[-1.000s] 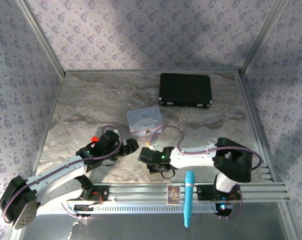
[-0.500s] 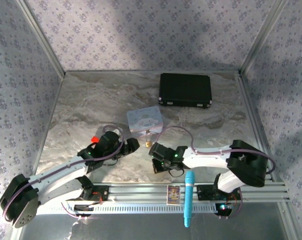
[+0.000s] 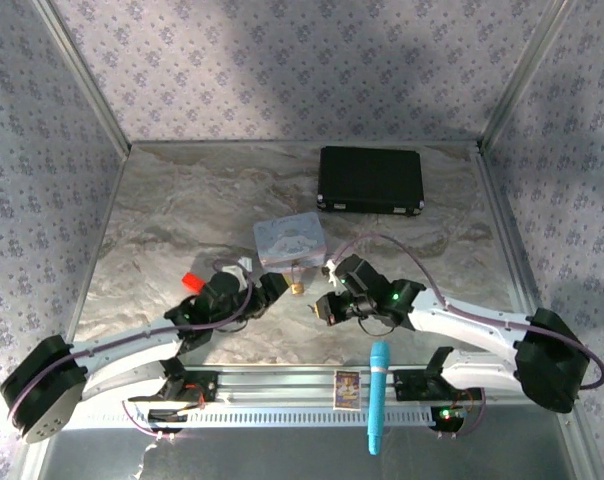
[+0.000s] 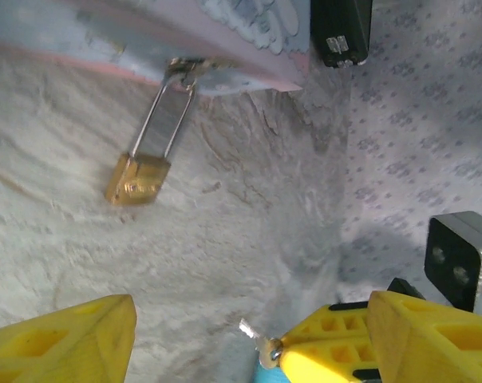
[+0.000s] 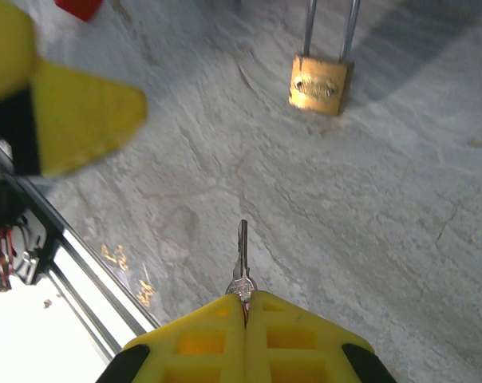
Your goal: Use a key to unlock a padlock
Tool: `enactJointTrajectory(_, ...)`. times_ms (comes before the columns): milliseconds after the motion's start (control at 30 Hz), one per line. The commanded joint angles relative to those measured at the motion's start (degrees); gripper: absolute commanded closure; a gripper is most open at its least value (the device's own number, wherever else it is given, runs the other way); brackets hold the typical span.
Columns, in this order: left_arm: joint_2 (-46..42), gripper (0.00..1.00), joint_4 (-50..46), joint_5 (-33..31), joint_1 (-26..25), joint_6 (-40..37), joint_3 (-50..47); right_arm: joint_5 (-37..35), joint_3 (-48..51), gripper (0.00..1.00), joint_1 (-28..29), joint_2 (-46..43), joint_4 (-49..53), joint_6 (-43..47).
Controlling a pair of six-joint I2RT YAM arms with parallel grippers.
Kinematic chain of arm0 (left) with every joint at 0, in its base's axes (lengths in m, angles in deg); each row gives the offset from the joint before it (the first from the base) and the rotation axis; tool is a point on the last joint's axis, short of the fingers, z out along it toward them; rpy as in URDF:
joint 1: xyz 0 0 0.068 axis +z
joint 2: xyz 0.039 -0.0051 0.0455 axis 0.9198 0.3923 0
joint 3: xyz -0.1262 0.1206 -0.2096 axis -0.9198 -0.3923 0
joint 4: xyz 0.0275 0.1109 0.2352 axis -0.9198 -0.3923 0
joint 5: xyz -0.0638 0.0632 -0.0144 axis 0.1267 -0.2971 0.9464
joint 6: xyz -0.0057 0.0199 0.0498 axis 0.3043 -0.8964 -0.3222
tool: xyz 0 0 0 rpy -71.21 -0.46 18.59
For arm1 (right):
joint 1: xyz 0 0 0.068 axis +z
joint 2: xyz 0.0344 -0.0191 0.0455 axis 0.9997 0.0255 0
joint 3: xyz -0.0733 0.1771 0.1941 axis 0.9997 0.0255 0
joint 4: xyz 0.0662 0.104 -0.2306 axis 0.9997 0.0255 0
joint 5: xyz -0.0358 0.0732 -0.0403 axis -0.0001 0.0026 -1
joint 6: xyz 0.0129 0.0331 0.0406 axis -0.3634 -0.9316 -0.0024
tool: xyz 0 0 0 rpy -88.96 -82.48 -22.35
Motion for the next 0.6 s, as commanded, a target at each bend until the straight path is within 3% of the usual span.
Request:
enactJointTrajectory(0, 1.7, 0.26, 8.9, -4.3, -1.6, 13.1, -1.0, 1.5, -1.1, 1.00, -0.4, -1.8, -3.4, 0.5)
enactJointTrajectory(100, 3.0, 0.29, 11.8, -4.4, -2.6, 14.8, 0.4, 1.8, -2.1, 1.00, -0.4, -1.3, -6.8, -0.2)
enactJointTrajectory(233, 4.7, 0.47, 17.1, -5.2, -3.6, 15.9, 0.9, 2.9, -2.8, 1.00, 0.1, 0.1, -11.5, -0.7)
enactJointTrajectory(500, 9.5, 0.48, 23.0, -3.6, -3.7, 19.2, 0.7, 2.8, -3.0, 1.00, 0.6, 2.7, -18.1, -3.4)
enactJointTrajectory(533, 9.8, 0.51, 23.7, -3.8, -3.7, 19.4, 0.6, 3.0, -3.1, 1.00, 0.7, 3.1, -18.4, -3.5)
enactJointTrajectory(567, 9.8, 0.62, 23.9, -4.0, -3.7, 19.6, 0.5, 3.3, -3.2, 1.00, 0.7, 3.8, -18.5, -3.5)
